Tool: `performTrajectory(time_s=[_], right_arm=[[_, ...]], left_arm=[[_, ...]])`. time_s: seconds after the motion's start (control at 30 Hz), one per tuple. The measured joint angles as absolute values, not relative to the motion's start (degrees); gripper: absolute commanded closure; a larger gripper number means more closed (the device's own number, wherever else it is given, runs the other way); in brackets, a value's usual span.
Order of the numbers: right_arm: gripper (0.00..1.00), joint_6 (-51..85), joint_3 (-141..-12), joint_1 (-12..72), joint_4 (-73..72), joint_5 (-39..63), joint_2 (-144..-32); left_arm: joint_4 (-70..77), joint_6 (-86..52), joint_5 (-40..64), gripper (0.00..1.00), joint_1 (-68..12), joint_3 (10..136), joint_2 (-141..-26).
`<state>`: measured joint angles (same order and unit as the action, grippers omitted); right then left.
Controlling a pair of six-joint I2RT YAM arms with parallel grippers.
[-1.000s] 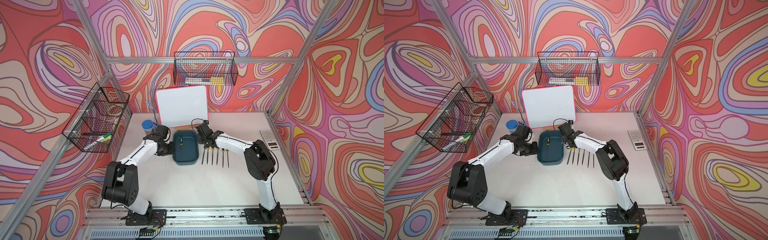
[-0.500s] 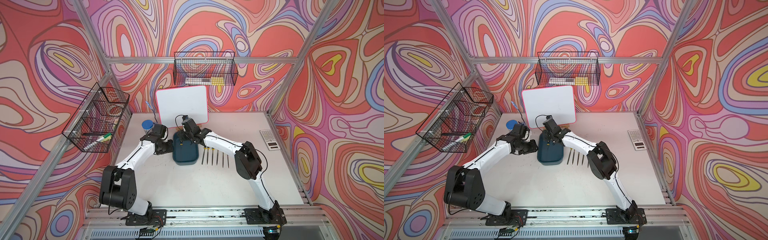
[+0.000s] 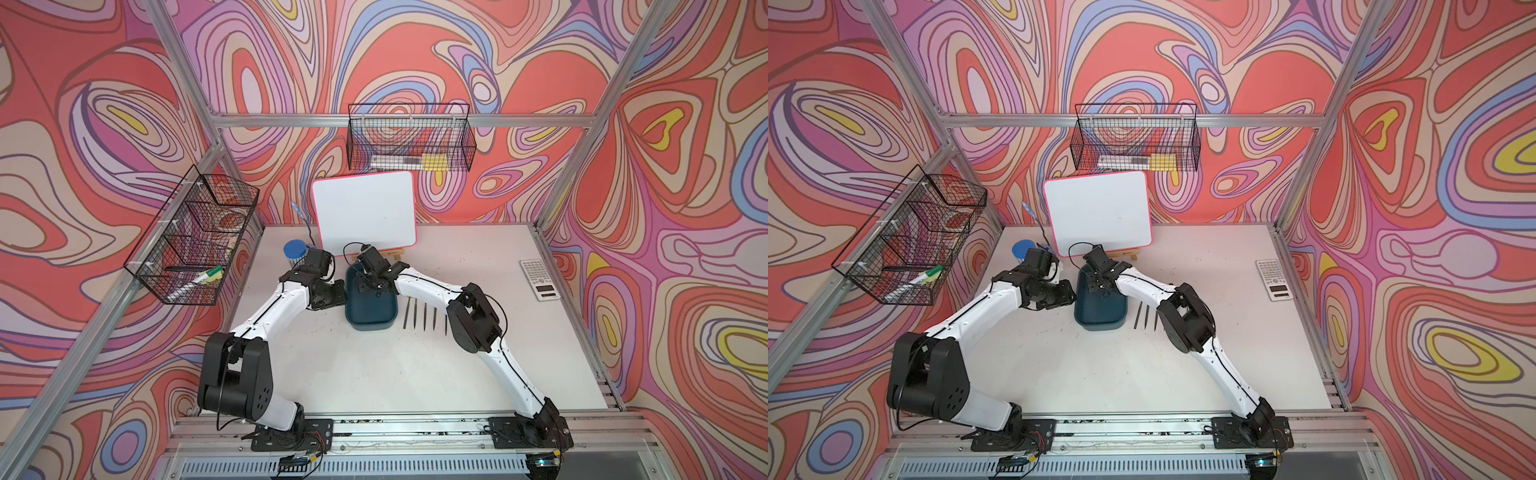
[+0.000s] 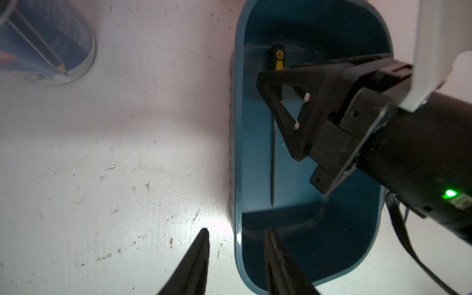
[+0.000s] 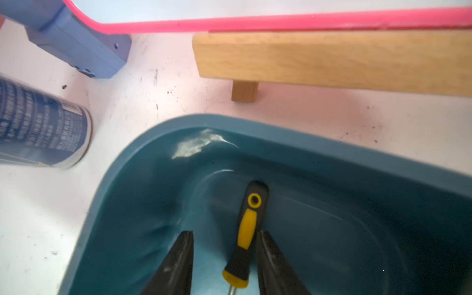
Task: Take the file tool out of the storage box
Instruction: Pick up the file tool from the storage box.
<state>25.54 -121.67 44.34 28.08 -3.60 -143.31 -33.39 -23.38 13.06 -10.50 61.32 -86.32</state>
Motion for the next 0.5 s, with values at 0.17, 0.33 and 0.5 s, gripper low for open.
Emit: performTrajectory(time_s=[0.17,0.33,0.5], right_arm=[[0.58,25.54,-126.61,44.34,29.89,-4.14,-146.63],[0.6,25.5,-128.22,44.34,31.4,-5.34,-148.18],[0.85,25.08,-127.9,44.34,31.9,-6.39,-148.2]], left_arm=[[-33.41,-23.38,12.99,0.59,-10.5,61.3,-86.32],[-33.39,-23.38,13.02,0.59,-10.5,61.3,-86.32],[-33.56,-23.35,12.82,0.59,-10.5,61.52,-86.54]])
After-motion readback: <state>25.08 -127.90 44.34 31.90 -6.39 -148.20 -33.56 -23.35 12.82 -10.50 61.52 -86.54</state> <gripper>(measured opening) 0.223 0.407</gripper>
